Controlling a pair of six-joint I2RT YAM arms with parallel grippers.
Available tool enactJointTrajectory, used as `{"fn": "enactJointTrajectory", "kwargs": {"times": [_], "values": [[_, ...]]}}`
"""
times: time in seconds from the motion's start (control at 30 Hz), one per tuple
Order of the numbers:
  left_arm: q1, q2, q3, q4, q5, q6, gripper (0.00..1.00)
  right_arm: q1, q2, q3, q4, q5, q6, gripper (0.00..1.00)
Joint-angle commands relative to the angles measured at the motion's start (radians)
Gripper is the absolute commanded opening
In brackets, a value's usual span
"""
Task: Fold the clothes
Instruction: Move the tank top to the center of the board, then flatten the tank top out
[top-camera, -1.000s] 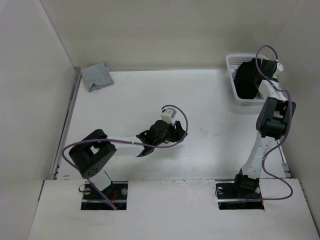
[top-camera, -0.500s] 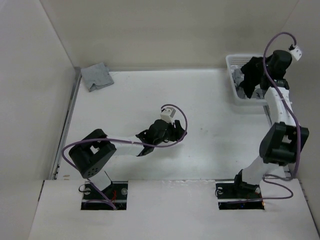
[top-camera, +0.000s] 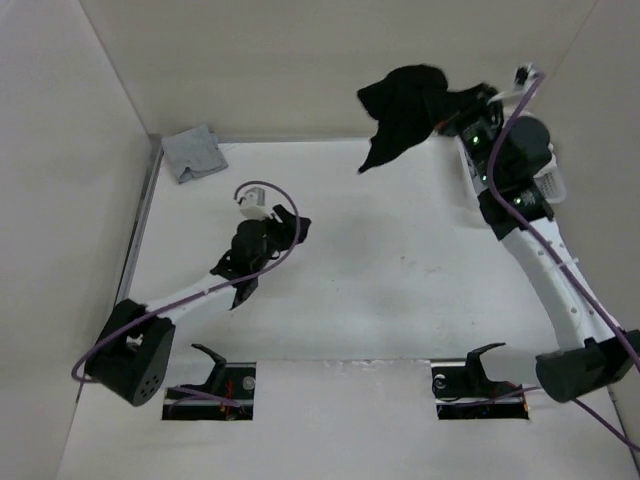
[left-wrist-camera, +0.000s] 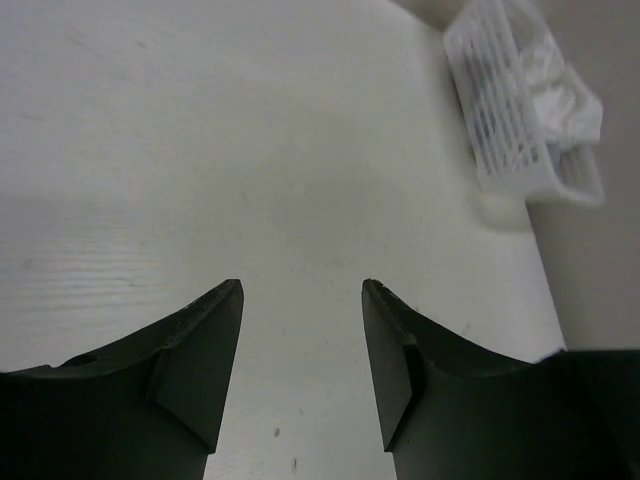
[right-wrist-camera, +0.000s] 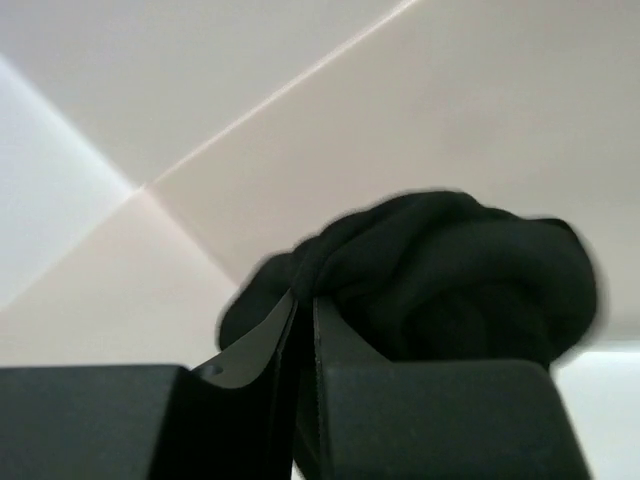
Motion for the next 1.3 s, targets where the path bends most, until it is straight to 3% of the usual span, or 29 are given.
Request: {"fn": "enactJointTrajectory", "kwargs": {"times": [0.0, 0.03, 0.1, 0.23, 0.33, 0.4, 0.5, 0.53, 0.6, 0.67, 0.8, 0.97, 1.17, 1.27], "values": [[0.134, -0.153, -0.087, -0.049, -0.013, -0.096, 0.50, 0.087, -0.099, -0.388, 0.198, -0.012, 0.127, 0.20], [0.164, -0.176, -0.100, -0.071, -0.008, -0.097, 0.51, 0.096, -0.069, -0.519, 0.270, 0.004, 0.167, 0.35], [0.201, -0.192, -0.108, -0.109, 0.001, -0.091, 0.51, 0.095, -0.005, -0.591, 0.275, -0.016, 0.194, 0.48], [0.220, -0.172, -0.102, -0.163, 0.007, -0.077, 0.51, 0.063, 0.014, -0.720, 0.201, 0.007, 0.162, 0.61], [0.211, -0.151, -0.107, -0.165, -0.002, -0.064, 0.50, 0.124, -0.018, -0.800, 0.162, 0.059, 0.117, 0.57], [0.211, -0.135, -0.107, -0.181, -0.009, -0.051, 0.49, 0.194, -0.021, -0.834, 0.096, 0.093, 0.099, 0.44], [0.197, -0.118, -0.099, -0.223, -0.043, -0.042, 0.45, 0.332, -0.009, -0.849, -0.028, 0.157, 0.059, 0.15], [0.182, -0.111, -0.097, -0.232, -0.052, -0.035, 0.41, 0.372, -0.007, -0.852, -0.062, 0.191, 0.054, 0.12], [0.140, -0.088, -0.087, -0.247, -0.077, -0.002, 0.37, 0.475, -0.009, -0.869, -0.128, 0.289, 0.069, 0.18], [0.117, -0.063, -0.076, -0.269, -0.109, 0.015, 0.37, 0.535, -0.012, -0.880, -0.162, 0.321, 0.091, 0.34], [0.110, -0.017, -0.055, -0.261, -0.183, 0.010, 0.45, 0.653, 0.032, -0.862, -0.217, 0.314, 0.125, 0.54], [0.122, 0.053, -0.010, -0.186, -0.203, -0.001, 0.48, 0.736, 0.130, -0.797, -0.237, 0.317, 0.138, 0.63], [0.169, 0.122, 0.022, -0.151, -0.211, -0.040, 0.50, 0.750, 0.191, -0.742, -0.225, 0.349, 0.145, 0.59], [0.179, 0.147, 0.027, -0.117, -0.192, -0.053, 0.50, 0.762, 0.189, -0.697, -0.300, 0.433, 0.129, 0.58]]}}
